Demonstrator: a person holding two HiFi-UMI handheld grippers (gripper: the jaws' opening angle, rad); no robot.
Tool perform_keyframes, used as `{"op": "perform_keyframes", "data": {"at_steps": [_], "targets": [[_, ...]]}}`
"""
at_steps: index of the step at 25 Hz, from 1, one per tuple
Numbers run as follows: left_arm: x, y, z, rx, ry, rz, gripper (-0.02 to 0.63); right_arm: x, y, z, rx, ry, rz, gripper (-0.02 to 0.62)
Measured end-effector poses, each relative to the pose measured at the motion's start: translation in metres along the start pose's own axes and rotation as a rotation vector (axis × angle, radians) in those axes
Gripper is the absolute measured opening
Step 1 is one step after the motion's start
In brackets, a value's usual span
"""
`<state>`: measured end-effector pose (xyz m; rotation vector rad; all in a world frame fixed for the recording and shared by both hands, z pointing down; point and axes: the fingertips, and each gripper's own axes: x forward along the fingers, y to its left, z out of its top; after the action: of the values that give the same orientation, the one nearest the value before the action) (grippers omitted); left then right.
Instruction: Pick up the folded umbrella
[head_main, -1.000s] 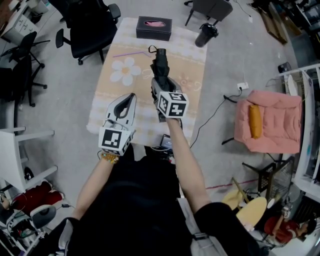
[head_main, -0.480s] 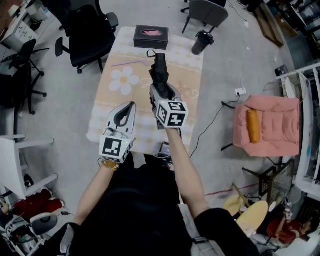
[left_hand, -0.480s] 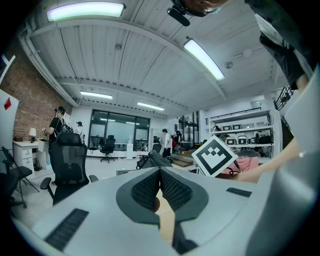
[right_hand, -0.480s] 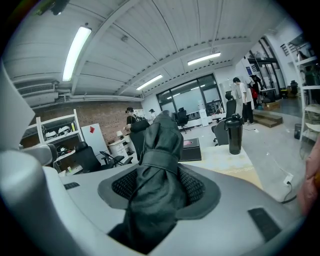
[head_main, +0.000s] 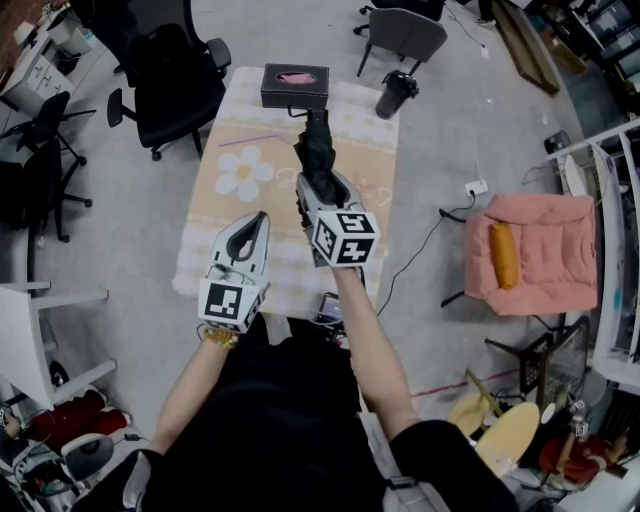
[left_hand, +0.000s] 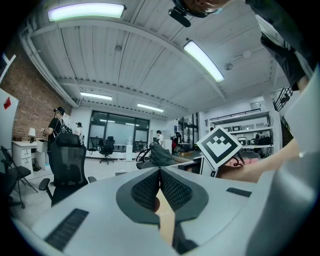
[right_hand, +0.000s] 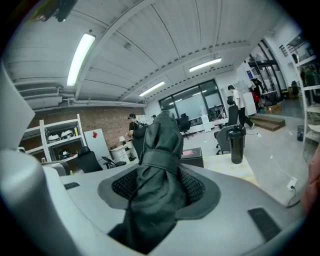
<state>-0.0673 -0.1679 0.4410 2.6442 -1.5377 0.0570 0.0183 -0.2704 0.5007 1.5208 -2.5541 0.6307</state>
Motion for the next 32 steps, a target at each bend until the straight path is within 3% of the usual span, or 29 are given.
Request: {"op": "perform_keyframes", "data": {"at_steps": [32], "targets": [[0.018, -0.020, 0.024, 0.008, -0.055, -0.047, 0.014, -0.048, 0.017, 0.082, -0.081, -0.183, 0.014, 0.219]]}}
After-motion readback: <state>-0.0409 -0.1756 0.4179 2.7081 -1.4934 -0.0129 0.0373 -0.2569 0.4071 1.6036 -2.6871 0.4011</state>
